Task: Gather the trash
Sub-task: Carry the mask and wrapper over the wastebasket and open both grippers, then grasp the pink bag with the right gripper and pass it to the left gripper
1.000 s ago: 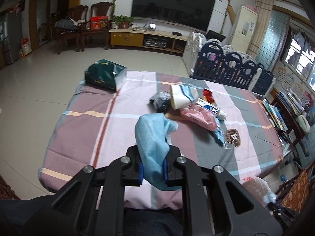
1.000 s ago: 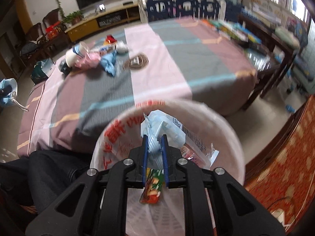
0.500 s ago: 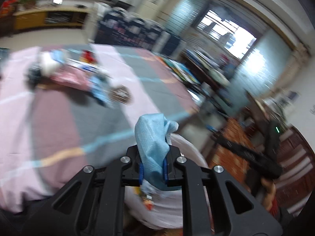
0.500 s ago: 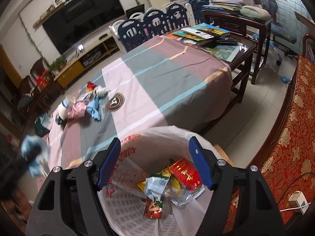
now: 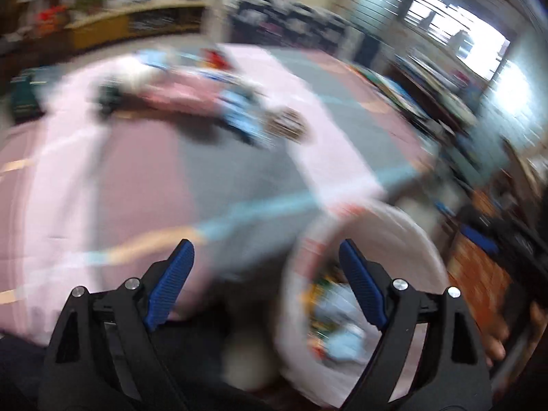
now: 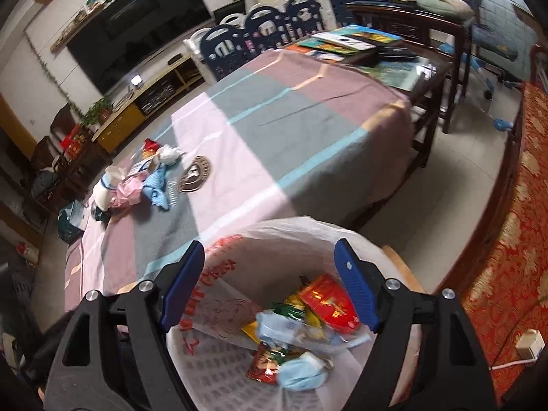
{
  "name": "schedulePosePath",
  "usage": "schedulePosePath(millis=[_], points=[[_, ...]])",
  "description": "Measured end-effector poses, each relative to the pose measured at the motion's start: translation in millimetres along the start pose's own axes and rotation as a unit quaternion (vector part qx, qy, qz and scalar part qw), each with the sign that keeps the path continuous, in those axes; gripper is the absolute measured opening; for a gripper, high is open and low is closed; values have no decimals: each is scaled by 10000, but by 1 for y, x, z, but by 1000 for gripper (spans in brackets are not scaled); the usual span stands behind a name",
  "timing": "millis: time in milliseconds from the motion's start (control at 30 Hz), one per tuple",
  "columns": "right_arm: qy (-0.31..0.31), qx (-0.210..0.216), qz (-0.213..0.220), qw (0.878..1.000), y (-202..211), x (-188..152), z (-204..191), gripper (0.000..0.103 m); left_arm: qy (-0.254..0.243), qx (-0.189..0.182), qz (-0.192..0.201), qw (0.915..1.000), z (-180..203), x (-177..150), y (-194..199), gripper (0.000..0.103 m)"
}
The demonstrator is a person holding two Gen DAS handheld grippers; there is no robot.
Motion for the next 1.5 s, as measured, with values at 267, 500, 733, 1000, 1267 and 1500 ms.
schedulePosePath(millis=[267, 500, 733, 1000, 1267, 1500], points=[[1426, 490, -427, 9876, -121, 35, -126, 77, 2364, 1740, 64, 9559, -158, 21, -4, 86], [2733, -12, -873, 9580, -251, 49, -225, 77, 3054, 1955, -390, 9311, -202, 7, -25, 87], [2492, 227, -1767, 9519, -298, 20, -220, 14, 3415, 2034, -422, 9166, -219, 2, -38, 87], [2463, 2236, -2555, 9078, -234, -46, -247, 74, 3775, 2118, -606, 8994, -239, -11, -49, 87], [1950, 603, -1063, 9732, -242, 45, -182, 85, 3446, 1683, -626, 9214, -216, -3, -60, 87], [2854, -740, -1155, 9485, -299, 41, -167, 68, 2931, 1049, -472, 9491, -181, 12, -62, 90]])
Point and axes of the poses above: each gripper's, at about its wrist camera, not at the fingertips, and y roughly against the way its jaws point, z to its right, x to its top, the point moved 3 cm from there along -y, roughly the way its jaws point, and after that the axes turned 15 degrees about x, right-handed, at the moved point
